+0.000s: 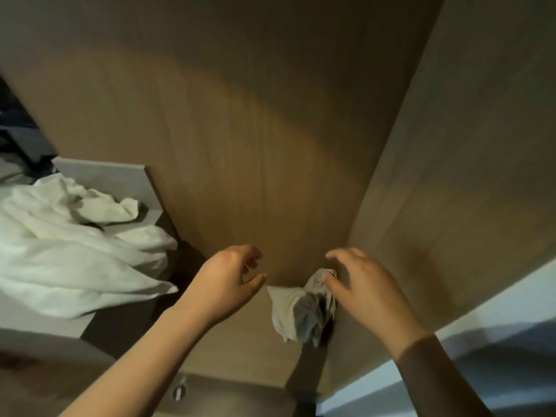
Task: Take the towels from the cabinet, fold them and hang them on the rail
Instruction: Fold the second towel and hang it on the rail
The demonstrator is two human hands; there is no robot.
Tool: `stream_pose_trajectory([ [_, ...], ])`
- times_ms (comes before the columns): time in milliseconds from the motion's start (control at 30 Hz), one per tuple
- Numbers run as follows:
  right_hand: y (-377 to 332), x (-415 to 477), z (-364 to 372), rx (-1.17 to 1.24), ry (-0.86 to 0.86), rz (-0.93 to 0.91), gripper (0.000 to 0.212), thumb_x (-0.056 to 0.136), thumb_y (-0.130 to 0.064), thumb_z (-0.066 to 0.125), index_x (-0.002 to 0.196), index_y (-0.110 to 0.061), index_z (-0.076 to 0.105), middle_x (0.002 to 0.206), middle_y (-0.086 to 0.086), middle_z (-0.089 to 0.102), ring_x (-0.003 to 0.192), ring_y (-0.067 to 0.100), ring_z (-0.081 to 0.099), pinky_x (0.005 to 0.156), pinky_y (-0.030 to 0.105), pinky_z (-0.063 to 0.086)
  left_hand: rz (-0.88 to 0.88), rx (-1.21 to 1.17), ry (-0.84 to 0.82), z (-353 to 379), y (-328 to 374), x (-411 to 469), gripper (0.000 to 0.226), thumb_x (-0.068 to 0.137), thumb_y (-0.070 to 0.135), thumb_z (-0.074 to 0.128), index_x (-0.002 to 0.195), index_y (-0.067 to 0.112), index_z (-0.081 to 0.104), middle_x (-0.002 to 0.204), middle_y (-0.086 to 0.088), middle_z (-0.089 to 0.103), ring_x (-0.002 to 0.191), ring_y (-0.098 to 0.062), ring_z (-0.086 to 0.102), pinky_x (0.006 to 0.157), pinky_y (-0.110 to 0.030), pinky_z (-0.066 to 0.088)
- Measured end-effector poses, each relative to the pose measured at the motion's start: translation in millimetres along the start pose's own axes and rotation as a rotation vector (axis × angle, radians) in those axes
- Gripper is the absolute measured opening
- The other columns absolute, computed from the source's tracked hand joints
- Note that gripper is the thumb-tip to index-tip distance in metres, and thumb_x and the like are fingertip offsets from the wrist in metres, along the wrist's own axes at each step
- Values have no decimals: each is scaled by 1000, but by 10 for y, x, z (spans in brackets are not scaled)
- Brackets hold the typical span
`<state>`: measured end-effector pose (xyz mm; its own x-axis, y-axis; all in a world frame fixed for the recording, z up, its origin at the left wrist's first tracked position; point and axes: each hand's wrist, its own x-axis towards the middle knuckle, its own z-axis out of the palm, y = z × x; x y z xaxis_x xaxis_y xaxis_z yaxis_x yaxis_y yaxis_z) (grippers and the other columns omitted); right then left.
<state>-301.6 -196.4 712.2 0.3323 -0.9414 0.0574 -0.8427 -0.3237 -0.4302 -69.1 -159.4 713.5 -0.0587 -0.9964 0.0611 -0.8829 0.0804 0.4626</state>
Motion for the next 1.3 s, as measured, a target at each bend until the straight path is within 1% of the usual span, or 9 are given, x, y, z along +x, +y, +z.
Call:
stream_pose_trajectory([
  [233,102,-219,611,108,-276,14,36,93,-30,59,128,-22,57,130,-4,57,114,11,55,94,26,46,-290,-15,-116,529,-197,-651,37,90,42,60,125,29,53,113,12,59,96,-4,58,84,-26,52],
  [433,-91,-312,908,128,-423,-80,36,94,-35,59,129,-27,56,126,-10,58,103,-1,50,84,13,41,-442,-138,-134,620,-319,-1143,37,93,37,57,128,25,52,115,10,59,101,-3,58,89,-24,51],
  [667,-660,-108,1061,99,-477,-180,37,95,-38,56,132,-34,51,130,-15,54,112,-2,48,83,11,38,-562,-202,7,324,-739,-1453,34,92,39,59,125,29,54,108,16,61,96,0,59,82,-14,50],
  [800,-1176,77,1215,91,-479,-219,38,95,-37,56,133,-36,49,131,-15,51,108,-4,44,82,11,38,-588,-188,88,51,-1138,-1562,30,91,39,60,119,29,58,102,18,60,91,1,58,70,-7,41],
  [867,-1448,154,1316,90,-474,-227,37,95,-38,56,132,-36,49,129,-16,51,102,-3,46,82,14,40,-588,-189,121,-125,-1374,-1629,28,90,39,62,116,30,59,100,18,60,89,2,58,72,-9,43],
  [967,-1845,255,1487,93,-448,-227,37,95,-39,56,131,-37,50,125,-16,52,88,0,50,80,19,48,-596,-197,158,-411,-1752,-1738,27,88,39,63,114,31,60,100,17,62,91,1,59,81,-19,51],
  [1133,-2456,388,1791,75,-384,-228,35,92,-42,58,127,-41,51,115,-20,53,82,-4,51,72,12,42,-587,-192,174,-835,-2336,-1891,29,89,39,61,117,31,59,101,18,62,91,1,60,84,-23,54],
  [1200,-2646,448,1883,89,-387,-240,35,92,-41,58,127,-40,51,108,-22,50,89,-4,51,71,11,40,-582,-190,178,-971,-2523,-1911,30,90,40,61,119,30,58,103,18,62,93,1,60,85,-23,53],
  [1300,-2888,573,1962,106,-415,-234,36,93,-40,58,128,-37,52,111,-22,49,101,-3,50,78,12,40,-567,-211,187,-1137,-2743,-1901,32,90,41,60,120,29,59,105,17,62,94,1,59,86,-24,53],
])
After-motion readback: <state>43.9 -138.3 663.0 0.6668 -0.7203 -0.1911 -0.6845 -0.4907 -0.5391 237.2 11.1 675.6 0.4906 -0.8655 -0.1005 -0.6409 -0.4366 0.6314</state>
